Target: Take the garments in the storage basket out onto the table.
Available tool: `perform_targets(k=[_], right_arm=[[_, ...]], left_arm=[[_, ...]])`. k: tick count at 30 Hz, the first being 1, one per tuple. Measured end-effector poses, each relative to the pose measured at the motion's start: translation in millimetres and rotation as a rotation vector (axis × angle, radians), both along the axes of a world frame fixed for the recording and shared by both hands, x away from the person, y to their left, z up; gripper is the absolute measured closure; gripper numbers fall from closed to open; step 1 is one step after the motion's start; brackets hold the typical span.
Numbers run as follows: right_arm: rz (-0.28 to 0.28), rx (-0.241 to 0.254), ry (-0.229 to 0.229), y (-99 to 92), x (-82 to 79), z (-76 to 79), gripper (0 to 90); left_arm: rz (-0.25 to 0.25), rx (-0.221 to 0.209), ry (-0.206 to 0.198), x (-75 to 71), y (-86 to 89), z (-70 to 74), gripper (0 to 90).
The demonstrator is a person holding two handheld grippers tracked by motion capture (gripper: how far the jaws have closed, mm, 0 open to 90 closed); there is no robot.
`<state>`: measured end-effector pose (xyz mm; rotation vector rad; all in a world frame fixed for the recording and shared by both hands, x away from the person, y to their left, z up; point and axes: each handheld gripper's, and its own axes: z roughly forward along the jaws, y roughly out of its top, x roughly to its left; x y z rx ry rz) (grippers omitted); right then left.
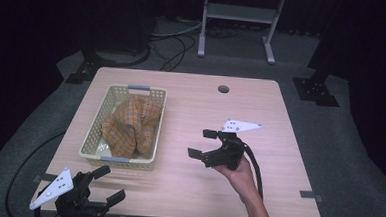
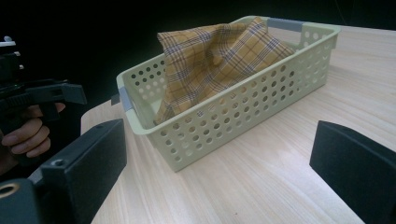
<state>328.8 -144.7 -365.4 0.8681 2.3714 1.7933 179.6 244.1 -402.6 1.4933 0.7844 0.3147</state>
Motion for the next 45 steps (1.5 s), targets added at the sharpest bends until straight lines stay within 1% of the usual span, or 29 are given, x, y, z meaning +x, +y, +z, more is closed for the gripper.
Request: perform_targets(k=[10,14,17,24,34,45], right_arm=[[0.022,-0.012,-0.008,13.3,4.5,3.0,3.7],[0.027,-0.024,-0.003,17.2,6.0,3.7,3.6],[0.03,-0.022,-0.005,19.6,7.3,3.9,3.7],[0.042,-0.029,0.007,24.7,8.7,1.8,3.7],[0.056,-0.031,0.01,32.9,11.3,4.0,3.7],[0.094,-0.038,0.005,50.6,16.0,7.0,3.7]], left_arm=[[-0.003,0.001,-0.001,-0.2,0.1,0.1,2.6],[-0.003,0.0,-0.002,-0.2,0.3,0.2,2.7],[-0.005,0.004,-0.001,-0.1,0.1,0.0,2.6],[-0.004,0.003,0.0,0.0,0.1,-0.1,2.7],[-0.007,0.002,0.001,0.1,-0.4,-0.1,2.6],[-0.003,-0.004,-0.002,-0.4,1.3,0.5,2.6]])
